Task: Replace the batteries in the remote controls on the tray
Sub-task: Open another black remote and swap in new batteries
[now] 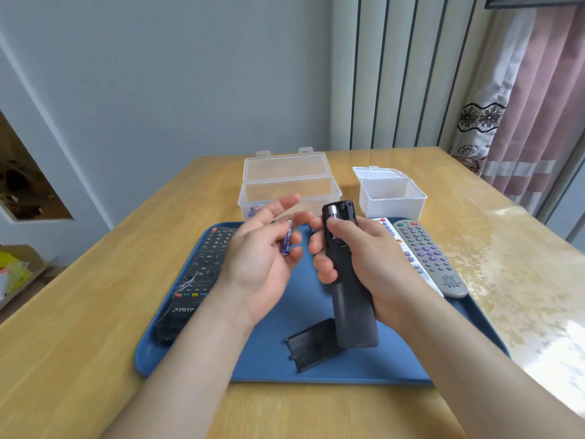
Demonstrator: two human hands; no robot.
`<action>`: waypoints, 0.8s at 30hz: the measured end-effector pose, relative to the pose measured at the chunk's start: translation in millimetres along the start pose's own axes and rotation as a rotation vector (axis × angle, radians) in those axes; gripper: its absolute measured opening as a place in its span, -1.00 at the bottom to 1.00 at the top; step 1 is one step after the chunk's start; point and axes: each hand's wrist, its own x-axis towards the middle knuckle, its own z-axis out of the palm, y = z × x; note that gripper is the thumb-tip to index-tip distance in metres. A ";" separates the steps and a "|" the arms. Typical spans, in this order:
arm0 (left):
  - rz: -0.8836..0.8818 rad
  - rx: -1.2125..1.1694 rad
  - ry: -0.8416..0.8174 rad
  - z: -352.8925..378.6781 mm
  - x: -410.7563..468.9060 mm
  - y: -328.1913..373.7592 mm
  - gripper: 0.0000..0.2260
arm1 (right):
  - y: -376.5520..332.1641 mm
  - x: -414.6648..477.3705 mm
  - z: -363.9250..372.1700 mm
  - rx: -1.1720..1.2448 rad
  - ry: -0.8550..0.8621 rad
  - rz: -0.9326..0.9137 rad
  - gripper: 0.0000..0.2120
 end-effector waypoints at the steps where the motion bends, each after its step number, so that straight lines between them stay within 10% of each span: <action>1: -0.008 -0.032 -0.008 -0.2 0.5 -1.2 -0.70 | 0.8 0.2 0.2 -0.009 0.003 -0.002 -0.82; 24: 0.340 0.309 -0.041 1.3 -4.1 4.0 -0.90 | -2.3 -2.7 -2.3 -0.198 0.055 -0.152 -0.66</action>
